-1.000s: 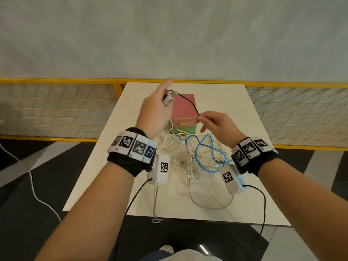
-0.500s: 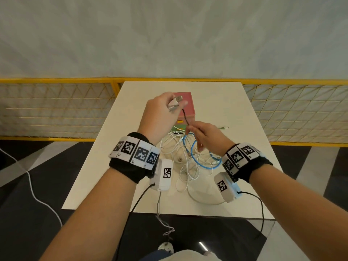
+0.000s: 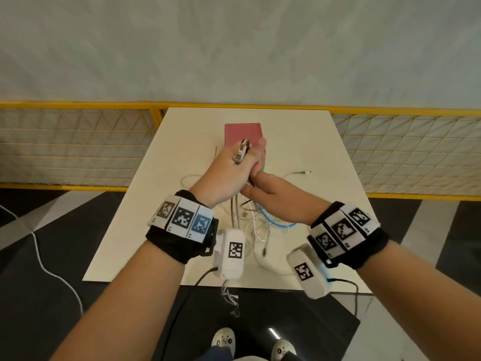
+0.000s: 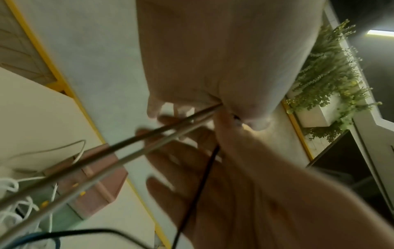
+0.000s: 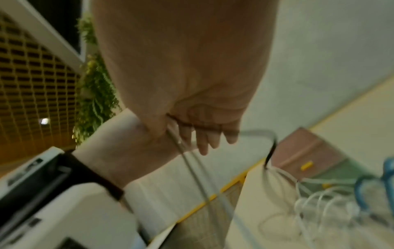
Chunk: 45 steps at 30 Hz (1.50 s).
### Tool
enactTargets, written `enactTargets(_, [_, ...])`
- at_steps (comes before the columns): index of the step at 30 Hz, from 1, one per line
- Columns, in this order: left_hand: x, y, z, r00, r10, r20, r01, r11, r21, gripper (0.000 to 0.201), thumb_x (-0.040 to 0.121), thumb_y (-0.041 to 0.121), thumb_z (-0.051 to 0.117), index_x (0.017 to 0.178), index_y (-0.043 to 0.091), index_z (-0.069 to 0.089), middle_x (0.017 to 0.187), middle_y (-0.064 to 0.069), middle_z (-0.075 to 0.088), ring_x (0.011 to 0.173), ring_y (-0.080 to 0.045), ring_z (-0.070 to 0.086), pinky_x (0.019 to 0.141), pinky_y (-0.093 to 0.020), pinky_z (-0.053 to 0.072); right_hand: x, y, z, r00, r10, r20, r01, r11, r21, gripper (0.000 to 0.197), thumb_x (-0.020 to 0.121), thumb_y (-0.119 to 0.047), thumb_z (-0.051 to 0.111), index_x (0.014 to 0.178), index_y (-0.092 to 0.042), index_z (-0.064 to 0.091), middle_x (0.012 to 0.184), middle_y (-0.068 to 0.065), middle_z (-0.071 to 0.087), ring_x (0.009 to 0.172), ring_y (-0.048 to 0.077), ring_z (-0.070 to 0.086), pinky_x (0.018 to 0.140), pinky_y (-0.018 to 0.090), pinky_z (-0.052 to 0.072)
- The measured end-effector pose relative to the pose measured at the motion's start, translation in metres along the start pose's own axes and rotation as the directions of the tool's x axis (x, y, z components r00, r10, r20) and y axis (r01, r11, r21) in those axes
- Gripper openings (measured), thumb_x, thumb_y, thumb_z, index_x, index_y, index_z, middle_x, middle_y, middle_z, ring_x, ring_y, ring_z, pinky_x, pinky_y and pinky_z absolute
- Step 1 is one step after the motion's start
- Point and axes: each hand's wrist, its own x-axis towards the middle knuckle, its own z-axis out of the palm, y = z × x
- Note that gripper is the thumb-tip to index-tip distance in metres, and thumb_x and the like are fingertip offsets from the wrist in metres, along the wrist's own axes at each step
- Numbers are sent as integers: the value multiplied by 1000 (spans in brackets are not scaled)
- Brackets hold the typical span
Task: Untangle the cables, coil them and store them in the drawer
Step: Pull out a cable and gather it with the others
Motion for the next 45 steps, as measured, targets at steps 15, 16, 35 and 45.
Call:
enactTargets(15, [-26, -12, -8, 983, 9, 184, 120, 729, -674, 35, 102, 34, 35, 85, 17, 61, 122, -22, 64, 122, -30, 59, 88, -27, 53, -4, -17, 35, 990, 0, -143, 96, 742, 663, 29, 104, -12, 24, 79, -8, 39, 50, -6, 32, 39, 3, 22, 36, 14, 20])
enactTargets(16, [-27, -12, -8, 986, 10, 166, 106, 728, -677, 37, 101, 35, 35, 81, 22, 64, 119, -20, 64, 121, -29, 60, 88, -30, 53, -4, -16, 34, 990, 12, -141, 84, 751, 655, 30, 104, -15, 25, 79, -8, 40, 51, -4, 29, 41, 6, 20, 38, 15, 17])
enactTargets(35, [-25, 9, 2, 973, -32, -229, -67, 909, -412, 25, 105, 24, 39, 124, 21, 55, 105, -13, 72, 67, -11, 71, 42, -16, 42, -9, -5, 33, 971, 15, -237, 106, 867, 487, 29, 104, -16, 29, 85, -9, 50, 53, -6, 36, 41, 11, 25, 38, 20, 26])
enactTargets(45, [-23, 20, 0, 984, -139, -109, 47, 801, -596, 35, 106, 14, 32, 130, 0, 53, 113, -21, 68, 73, -21, 72, 50, -11, 47, -7, -7, 40, 950, 9, -312, 137, 886, 443, 27, 103, -14, 31, 80, -7, 42, 61, -2, 38, 43, 4, 31, 41, 15, 29])
